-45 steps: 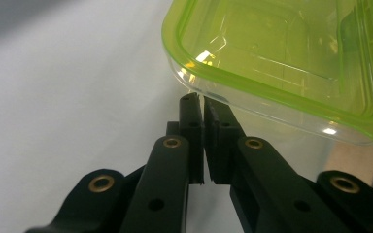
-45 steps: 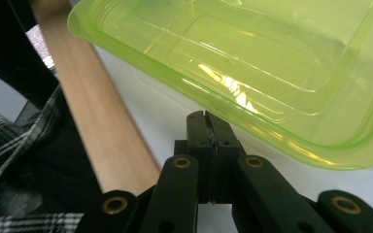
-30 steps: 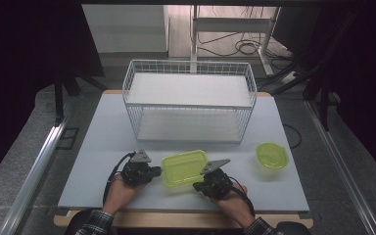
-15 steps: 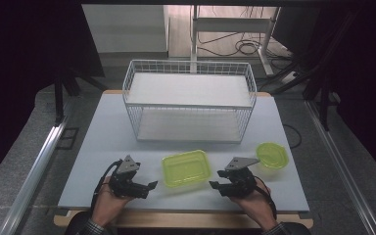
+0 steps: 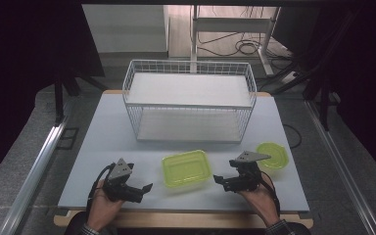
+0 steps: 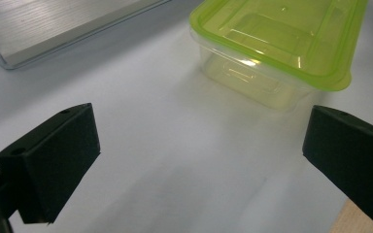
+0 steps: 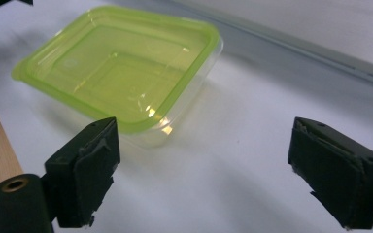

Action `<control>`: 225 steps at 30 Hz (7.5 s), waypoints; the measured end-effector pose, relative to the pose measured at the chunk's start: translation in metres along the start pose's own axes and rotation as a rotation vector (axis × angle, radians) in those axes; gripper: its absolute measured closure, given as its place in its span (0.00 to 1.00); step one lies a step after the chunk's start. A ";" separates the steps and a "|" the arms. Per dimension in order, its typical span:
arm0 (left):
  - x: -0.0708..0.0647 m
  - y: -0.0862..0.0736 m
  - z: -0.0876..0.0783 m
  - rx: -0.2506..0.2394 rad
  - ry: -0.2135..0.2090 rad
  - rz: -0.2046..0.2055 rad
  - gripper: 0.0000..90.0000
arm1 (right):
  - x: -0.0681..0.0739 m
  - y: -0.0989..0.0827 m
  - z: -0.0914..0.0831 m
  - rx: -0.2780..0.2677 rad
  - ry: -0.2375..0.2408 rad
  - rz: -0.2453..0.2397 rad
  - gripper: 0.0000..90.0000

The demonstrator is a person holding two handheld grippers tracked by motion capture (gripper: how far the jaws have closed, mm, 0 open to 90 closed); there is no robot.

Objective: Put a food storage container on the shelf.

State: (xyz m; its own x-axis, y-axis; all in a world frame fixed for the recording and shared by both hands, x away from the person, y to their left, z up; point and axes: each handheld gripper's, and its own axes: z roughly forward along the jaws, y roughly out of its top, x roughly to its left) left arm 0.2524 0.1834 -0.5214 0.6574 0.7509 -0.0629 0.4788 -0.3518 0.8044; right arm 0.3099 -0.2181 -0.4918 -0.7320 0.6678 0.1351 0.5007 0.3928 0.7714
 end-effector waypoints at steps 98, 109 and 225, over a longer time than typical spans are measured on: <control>0.002 -0.001 0.001 -0.030 -0.002 0.029 0.00 | -0.036 0.127 -0.020 -0.080 0.392 0.525 0.89; 0.002 -0.001 0.001 -0.029 0.003 0.027 0.00 | -0.038 0.159 -0.034 -0.130 0.371 0.506 0.89; 0.002 -0.001 0.002 -0.025 -0.027 0.021 0.00 | -0.047 0.230 -0.020 -0.178 -0.049 0.171 0.14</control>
State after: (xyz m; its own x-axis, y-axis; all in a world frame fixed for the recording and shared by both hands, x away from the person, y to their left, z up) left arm 0.2540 0.1843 -0.5238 0.6827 0.7281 -0.0616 0.4501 -0.3526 0.8204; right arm 0.4497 -0.1720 -0.3082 -0.6182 0.7466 0.2457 0.5224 0.1567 0.8382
